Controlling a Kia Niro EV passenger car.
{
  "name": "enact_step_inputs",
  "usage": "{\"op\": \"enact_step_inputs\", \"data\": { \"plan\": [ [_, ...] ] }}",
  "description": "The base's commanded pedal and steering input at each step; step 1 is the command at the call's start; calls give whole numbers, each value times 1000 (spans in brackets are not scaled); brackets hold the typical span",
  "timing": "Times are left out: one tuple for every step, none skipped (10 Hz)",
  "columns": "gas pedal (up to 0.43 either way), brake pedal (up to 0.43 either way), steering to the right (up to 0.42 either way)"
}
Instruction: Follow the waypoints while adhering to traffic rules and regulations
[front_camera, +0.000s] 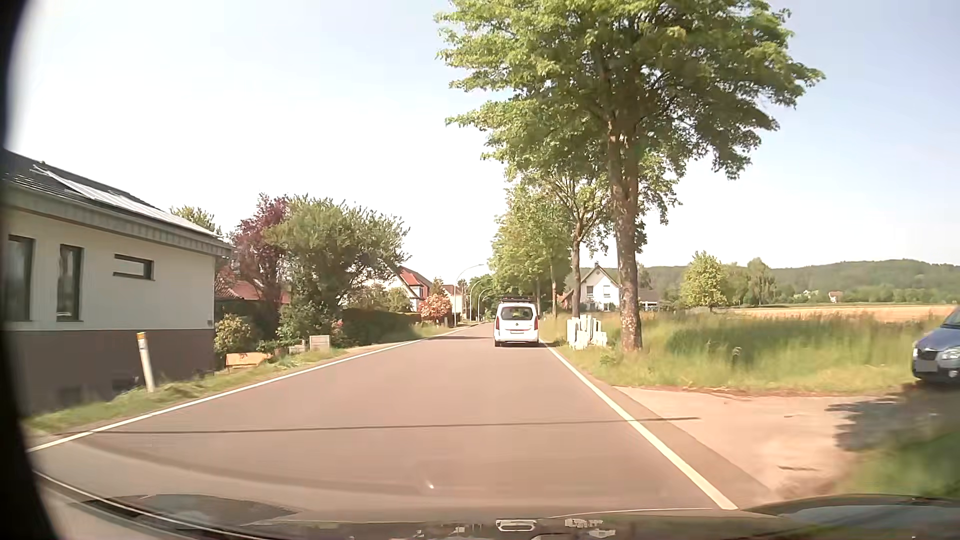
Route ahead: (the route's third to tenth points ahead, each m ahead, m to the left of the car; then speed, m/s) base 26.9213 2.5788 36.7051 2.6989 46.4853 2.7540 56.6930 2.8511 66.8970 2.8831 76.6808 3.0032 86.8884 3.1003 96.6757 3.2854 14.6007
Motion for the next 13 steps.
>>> {"op": "enact_step_inputs", "data": {
  "plan": [
    [220,0,-1],
    [220,0,-1],
    [220,0,0],
    [220,0,0],
    [220,0,-1],
    [220,0,-1],
    [220,0,-1],
    [209,0,0],
    [209,0,-1],
    [209,0,-1],
    [197,0,0],
    [197,0,0],
    [189,0,0]
  ]
}}
